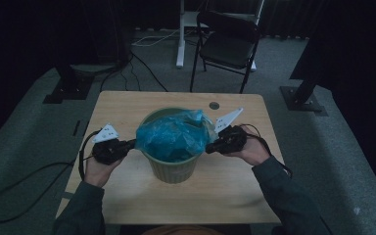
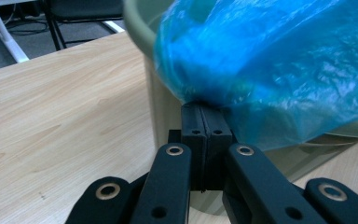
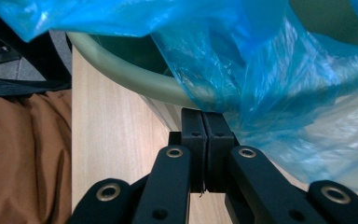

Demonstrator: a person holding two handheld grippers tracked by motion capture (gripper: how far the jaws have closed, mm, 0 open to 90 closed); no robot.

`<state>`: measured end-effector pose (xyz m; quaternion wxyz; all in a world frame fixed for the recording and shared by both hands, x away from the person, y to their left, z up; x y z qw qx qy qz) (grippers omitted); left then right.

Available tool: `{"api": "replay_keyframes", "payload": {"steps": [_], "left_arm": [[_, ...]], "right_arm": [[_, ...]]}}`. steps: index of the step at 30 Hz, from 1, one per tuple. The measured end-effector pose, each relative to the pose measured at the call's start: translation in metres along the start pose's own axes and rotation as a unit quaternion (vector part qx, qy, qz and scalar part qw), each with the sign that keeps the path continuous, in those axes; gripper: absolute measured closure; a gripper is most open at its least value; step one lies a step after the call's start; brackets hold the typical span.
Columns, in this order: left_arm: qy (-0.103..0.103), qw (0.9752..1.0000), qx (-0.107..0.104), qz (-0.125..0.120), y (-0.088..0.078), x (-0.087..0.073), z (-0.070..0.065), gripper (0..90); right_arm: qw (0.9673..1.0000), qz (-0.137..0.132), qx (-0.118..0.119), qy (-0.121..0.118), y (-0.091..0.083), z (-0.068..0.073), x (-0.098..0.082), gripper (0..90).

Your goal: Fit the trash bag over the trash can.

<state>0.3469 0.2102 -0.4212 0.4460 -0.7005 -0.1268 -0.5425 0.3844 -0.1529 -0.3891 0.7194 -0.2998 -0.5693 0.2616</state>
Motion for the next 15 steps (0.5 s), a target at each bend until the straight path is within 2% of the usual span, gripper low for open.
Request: {"api": "replay_keyframes", "payload": {"steps": [6,7,9,10,11,13,15], "left_arm": [[-0.004,1.0,0.009,0.001,0.008,0.005,0.001,89.7],[-0.003,0.9998,0.017,0.004,0.014,0.009,0.002,89.7],[-0.004,0.9998,0.019,0.006,0.019,0.013,0.003,89.6],[-0.006,0.9997,0.02,0.007,0.026,0.017,0.006,89.5],[-0.006,0.9997,0.02,0.007,0.026,0.017,0.006,89.0],[-0.008,0.9997,0.02,0.011,0.034,0.023,0.01,88.1],[-0.013,0.9997,0.02,0.012,0.041,0.027,0.014,86.7]], "right_arm": [[0.9993,-0.011,-0.031,0.02,-0.002,-0.009,-0.001,89.4],[0.9987,-0.015,-0.042,0.025,-0.003,-0.013,-0.002,89.4],[0.9975,-0.018,-0.058,0.034,-0.004,-0.018,-0.002,89.2],[0.9971,-0.021,-0.064,0.037,-0.005,-0.02,-0.002,88.3],[0.9971,-0.021,-0.064,0.037,-0.005,-0.02,-0.002,88.3],[0.9947,-0.03,-0.086,0.048,-0.009,-0.03,-0.001,87.0],[0.9939,-0.03,-0.091,0.055,-0.011,-0.036,-0.001,86.7]]}}
Point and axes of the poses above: each handheld gripper's, and its own axes: y roughly forward along the jaws, x roughly out of its top, z roughly to its left, the point moved 2 cm from there along y, roughly forward along the jaws, and after that the axes turned 7 degrees about x, right-handed, at the moved point
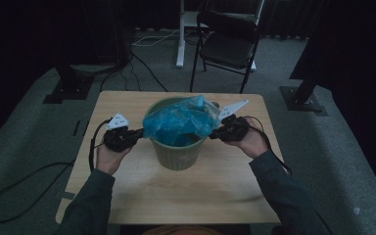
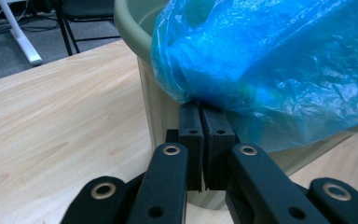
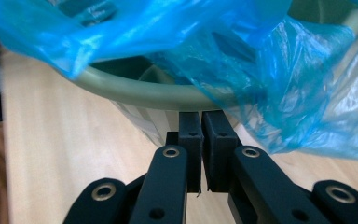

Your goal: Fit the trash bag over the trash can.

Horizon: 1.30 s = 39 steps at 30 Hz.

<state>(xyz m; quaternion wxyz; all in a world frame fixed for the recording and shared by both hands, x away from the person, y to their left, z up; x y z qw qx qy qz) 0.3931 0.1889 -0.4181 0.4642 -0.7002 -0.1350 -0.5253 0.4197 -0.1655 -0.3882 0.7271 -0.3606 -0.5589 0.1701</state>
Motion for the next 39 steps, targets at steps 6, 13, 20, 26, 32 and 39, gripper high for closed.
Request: {"api": "replay_keyframes", "payload": {"steps": [6,13,20,26,32,39], "left_arm": [[-0.012,0.9999,-0.001,-0.004,0.0,0.0,0.007,81.5],[-0.021,0.9993,0.011,-0.028,-0.028,-0.002,0.015,73.4],[-0.017,0.9983,0.01,-0.055,-0.048,0.005,0.016,68.2],[-0.022,0.9973,-0.002,-0.07,-0.053,0.009,0.014,63.7],[-0.02,0.9972,-0.012,-0.071,-0.051,0.016,0.01,60.7],[0.011,0.9965,-0.039,-0.073,-0.045,0.038,-0.014,55.8]], "right_arm": [[1.0,0.0,0.002,0.002,-0.002,-0.003,-0.001,83.7],[0.9999,-0.015,-0.003,0.006,-0.022,-0.004,-0.005,77.7],[0.9993,-0.035,-0.007,0.007,-0.039,-0.005,-0.003,72.0],[0.9992,-0.036,-0.015,0.009,-0.044,-0.006,-0.005,68.3],[0.998,-0.049,-0.035,0.017,-0.049,-0.01,-0.005,67.3],[0.9965,-0.064,-0.048,0.023,-0.049,-0.012,0.005,67.4]]}}
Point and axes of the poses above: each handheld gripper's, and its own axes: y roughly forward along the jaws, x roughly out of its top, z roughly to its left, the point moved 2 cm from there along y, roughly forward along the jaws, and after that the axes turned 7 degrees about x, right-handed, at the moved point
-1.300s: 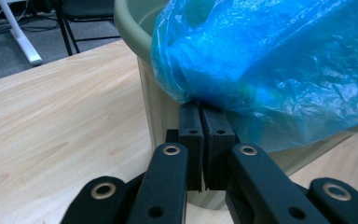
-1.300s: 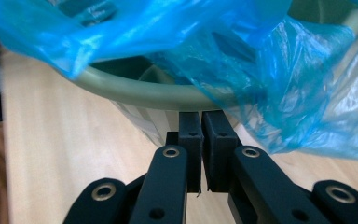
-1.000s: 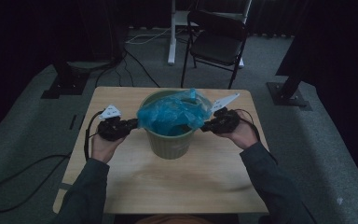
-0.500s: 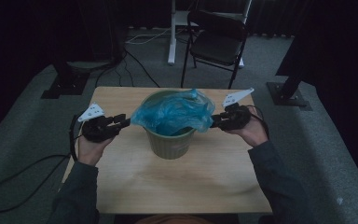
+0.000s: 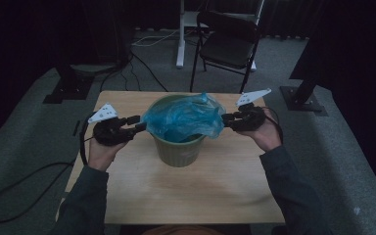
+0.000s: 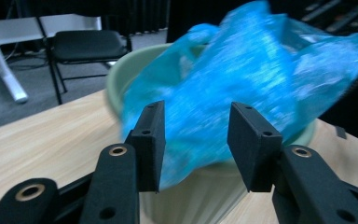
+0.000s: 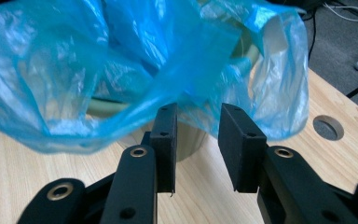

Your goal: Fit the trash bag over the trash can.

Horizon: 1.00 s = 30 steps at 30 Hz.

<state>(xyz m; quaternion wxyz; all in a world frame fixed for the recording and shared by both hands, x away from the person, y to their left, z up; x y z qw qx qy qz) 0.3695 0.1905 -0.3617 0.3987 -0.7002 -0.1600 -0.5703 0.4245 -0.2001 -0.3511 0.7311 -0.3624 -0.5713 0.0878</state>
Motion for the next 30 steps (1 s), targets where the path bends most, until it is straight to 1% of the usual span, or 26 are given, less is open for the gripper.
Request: {"api": "replay_keyframes", "payload": {"steps": [2,5,11,13,14,16,17,18,19,21,24,25,28,30], "left_arm": [[0.009,0.9999,-0.005,0.0,0.004,0.006,-0.007,53.2],[0.019,0.9998,-0.007,0.0,0.012,0.013,-0.015,49.4],[0.027,0.9996,-0.001,0.001,0.027,0.024,-0.025,46.0],[0.027,0.9996,0.002,0.007,0.034,0.025,-0.028,46.0],[0.026,0.9995,0.012,0.017,0.039,0.026,-0.03,47.3],[0.029,0.9992,0.016,0.022,0.041,0.025,-0.032,55.2],[0.03,0.9992,0.017,0.022,0.042,0.024,-0.033,64.0],[0.028,0.9992,0.019,0.022,0.041,0.023,-0.034,68.8],[0.026,0.9993,0.019,0.021,0.04,0.022,-0.034,76.3],[0.024,0.9994,0.019,0.016,0.036,0.02,-0.034,83.0],[0.02,0.9996,0.015,0.013,0.03,0.017,-0.032,89.3],[0.02,0.9996,0.015,0.013,0.03,0.017,-0.032,89.6],[0.021,0.9996,0.014,0.013,0.023,0.01,-0.031,89.8],[0.016,0.9997,0.011,0.011,0.019,0.005,-0.03,89.9]], "right_arm": [[1.0,0.0,0.002,-0.004,0.001,0.002,0.003,67.4],[1.0,-0.001,0.006,-0.008,0.003,0.005,0.005,67.4],[0.9998,-0.001,0.012,-0.016,0.006,0.008,0.009,67.4],[0.9997,0.001,0.015,-0.018,0.007,0.009,0.01,67.5],[0.9997,0.001,0.016,-0.02,0.008,0.01,0.01,67.5],[0.9996,0.004,0.019,-0.022,0.009,0.011,0.009,67.5],[0.9995,0.004,0.021,-0.024,0.009,0.012,0.009,67.5],[0.9994,0.005,0.023,-0.025,0.009,0.012,0.009,67.5],[0.9994,0.007,0.023,-0.026,0.008,0.013,0.008,67.5],[0.9994,0.007,0.022,-0.026,0.008,0.012,0.008,67.5],[0.9995,0.005,0.021,-0.023,0.006,0.011,0.007,67.6],[0.9995,0.005,0.021,-0.023,0.006,0.011,0.007,67.6],[0.9995,0.007,0.02,-0.023,0.005,0.011,0.006,67.5],[0.9995,0.007,0.019,-0.023,0.005,0.011,0.005,67.5]]}}
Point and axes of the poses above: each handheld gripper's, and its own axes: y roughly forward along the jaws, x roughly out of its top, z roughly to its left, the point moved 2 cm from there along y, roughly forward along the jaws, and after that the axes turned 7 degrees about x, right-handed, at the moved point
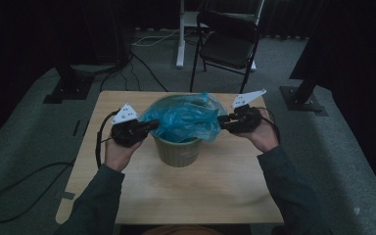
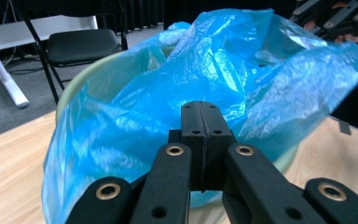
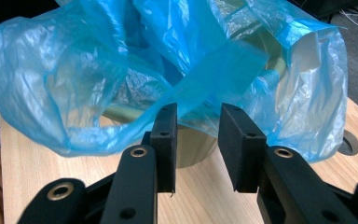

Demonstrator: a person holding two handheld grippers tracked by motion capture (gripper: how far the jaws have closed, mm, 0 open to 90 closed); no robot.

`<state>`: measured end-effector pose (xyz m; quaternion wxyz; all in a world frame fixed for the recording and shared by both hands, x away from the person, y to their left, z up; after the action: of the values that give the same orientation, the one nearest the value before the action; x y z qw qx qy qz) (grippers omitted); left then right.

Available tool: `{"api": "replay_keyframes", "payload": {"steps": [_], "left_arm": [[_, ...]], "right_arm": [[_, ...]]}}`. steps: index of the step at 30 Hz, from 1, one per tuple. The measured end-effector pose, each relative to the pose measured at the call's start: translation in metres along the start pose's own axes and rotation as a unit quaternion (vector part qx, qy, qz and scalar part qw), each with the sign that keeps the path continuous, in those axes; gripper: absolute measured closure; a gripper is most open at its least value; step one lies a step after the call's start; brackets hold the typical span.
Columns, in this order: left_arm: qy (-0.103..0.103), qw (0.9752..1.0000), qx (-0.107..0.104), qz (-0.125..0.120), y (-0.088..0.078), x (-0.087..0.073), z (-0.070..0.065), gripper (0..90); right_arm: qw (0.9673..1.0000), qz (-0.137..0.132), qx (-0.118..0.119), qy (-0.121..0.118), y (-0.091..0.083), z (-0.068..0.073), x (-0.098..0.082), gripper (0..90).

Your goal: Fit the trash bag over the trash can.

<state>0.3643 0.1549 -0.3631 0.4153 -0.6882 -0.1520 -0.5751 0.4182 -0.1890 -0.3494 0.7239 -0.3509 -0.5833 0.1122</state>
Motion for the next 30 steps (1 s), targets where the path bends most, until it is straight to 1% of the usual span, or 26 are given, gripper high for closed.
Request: {"api": "replay_keyframes", "payload": {"steps": [5,7,10,14,18,20,22,26,28,30], "left_arm": [[-0.008,1.0,0.0,0.002,-0.01,-0.012,0.001,89.8],[-0.014,0.9999,-0.003,0.003,-0.014,-0.019,0.002,89.8],[-0.018,0.9998,-0.003,0.005,-0.019,-0.027,0.002,89.8],[-0.021,0.9997,0.0,0.011,-0.022,-0.038,0.003,89.8],[-0.028,0.9994,0.002,0.021,-0.02,-0.048,0.006,89.8],[-0.029,0.9993,0.003,0.022,-0.02,-0.05,0.007,89.8],[-0.034,0.999,0.004,0.028,-0.017,-0.056,0.01,89.8],[-0.034,0.9988,0.007,0.034,-0.013,-0.059,0.012,89.8],[-0.032,0.9987,0.008,0.038,-0.01,-0.061,0.013,89.8],[-0.028,0.9986,0.011,0.044,-0.005,-0.064,0.013,89.8]], "right_arm": [[1.0,0.0,-0.005,0.004,-0.002,-0.002,-0.001,67.4],[1.0,-0.002,-0.006,0.003,-0.002,-0.002,-0.001,67.1],[1.0,-0.002,-0.008,0.002,-0.003,-0.002,0.001,67.0],[1.0,-0.004,-0.008,0.0,-0.002,-0.001,0.004,66.9],[1.0,-0.001,-0.006,-0.003,0.002,0.0,0.005,65.8],[1.0,-0.001,-0.006,-0.003,0.003,0.0,0.006,65.4],[1.0,0.0,-0.002,-0.005,0.006,0.002,0.007,64.2],[1.0,0.0,0.003,-0.007,0.008,0.003,0.008,63.5],[1.0,0.0,0.003,-0.008,0.009,0.003,0.008,63.3],[0.9999,0.003,0.008,-0.008,0.013,0.004,0.006,62.9]]}}
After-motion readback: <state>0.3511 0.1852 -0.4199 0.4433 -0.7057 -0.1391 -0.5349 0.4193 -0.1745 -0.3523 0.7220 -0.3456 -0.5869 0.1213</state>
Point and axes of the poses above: each handheld gripper's, and its own axes: y roughly forward along the jaws, x roughly out of its top, z roughly to its left, the point moved 2 cm from there along y, roughly forward along the jaws, and after that the axes turned 7 degrees about x, right-handed, at the moved point
